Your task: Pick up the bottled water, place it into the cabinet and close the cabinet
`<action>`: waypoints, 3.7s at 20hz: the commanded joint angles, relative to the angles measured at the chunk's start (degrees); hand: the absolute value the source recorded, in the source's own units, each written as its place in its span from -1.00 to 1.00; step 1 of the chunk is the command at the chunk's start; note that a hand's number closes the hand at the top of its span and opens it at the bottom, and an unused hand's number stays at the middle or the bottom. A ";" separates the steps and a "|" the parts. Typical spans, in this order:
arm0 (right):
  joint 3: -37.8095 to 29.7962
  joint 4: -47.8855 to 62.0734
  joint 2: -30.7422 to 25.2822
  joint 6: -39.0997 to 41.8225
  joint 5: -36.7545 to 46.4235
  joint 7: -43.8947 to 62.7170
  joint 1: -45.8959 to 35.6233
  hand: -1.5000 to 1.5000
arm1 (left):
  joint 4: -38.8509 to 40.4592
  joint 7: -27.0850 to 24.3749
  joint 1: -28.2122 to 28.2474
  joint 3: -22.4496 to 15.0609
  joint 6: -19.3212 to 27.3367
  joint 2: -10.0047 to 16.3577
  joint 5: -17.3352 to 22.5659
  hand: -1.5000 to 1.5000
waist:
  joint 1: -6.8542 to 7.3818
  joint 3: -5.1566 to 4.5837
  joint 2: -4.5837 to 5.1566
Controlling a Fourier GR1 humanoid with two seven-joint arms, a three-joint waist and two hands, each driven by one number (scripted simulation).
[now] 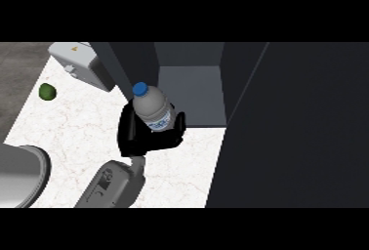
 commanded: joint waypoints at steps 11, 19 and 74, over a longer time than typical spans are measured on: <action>1.30 -9.34 -3.66 0.71 2.78 1.76 4.85 -1.00 | 21.51 3.78 -22.89 6.82 5.96 -0.42 -3.54 1.00 | -0.91 0.00 0.11; 0.91 -6.15 -1.41 0.02 2.56 0.42 2.31 -1.00 | 36.53 -1.36 -28.86 10.29 5.50 -0.41 -4.76 1.00 | -0.64 -0.02 0.27; 1.29 -4.30 -6.83 1.80 -3.93 -8.25 5.84 -1.00 | 67.36 -25.00 -40.08 20.15 1.95 -0.42 -6.21 1.00 | -2.80 -0.12 0.89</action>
